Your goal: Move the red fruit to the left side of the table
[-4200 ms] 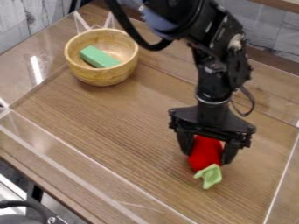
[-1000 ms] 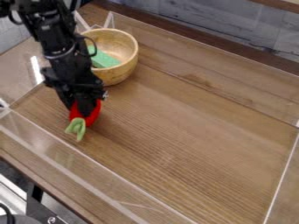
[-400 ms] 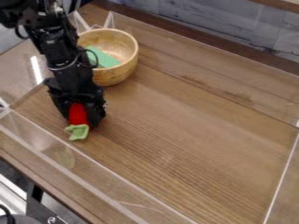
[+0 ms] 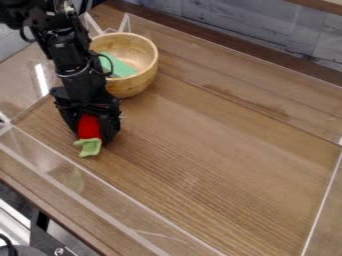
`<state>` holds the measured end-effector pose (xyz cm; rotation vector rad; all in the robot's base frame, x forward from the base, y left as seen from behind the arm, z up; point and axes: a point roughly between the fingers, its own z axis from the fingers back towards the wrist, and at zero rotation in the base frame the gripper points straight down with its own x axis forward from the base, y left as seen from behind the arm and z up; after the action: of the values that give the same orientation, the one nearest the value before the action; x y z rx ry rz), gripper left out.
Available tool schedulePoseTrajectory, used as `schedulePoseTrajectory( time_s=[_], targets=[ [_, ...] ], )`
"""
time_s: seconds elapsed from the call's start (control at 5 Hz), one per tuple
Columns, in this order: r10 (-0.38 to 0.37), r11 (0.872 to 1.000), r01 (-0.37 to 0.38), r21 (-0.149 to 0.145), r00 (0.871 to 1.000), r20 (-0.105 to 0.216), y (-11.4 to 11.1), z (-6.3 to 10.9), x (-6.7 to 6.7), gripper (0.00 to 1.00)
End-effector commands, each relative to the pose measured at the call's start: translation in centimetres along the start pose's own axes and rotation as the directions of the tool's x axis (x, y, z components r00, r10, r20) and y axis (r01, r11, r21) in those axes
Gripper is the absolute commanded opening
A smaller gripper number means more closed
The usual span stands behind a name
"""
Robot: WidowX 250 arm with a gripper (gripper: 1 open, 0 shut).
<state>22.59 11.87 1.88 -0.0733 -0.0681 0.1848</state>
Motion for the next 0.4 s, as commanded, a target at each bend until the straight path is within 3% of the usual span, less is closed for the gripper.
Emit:
schedulePoseTrajectory(
  time_s=[0.0, 0.2],
  targets=[
    [0.003, 1.000, -0.003, 0.011, 1.000, 0.021, 0.15, 0.62, 0.96, 1.00],
    [0.014, 1.000, -0.014, 0.011, 1.000, 0.013, 0.19, 0.61, 1.15, 1.00]
  ],
)
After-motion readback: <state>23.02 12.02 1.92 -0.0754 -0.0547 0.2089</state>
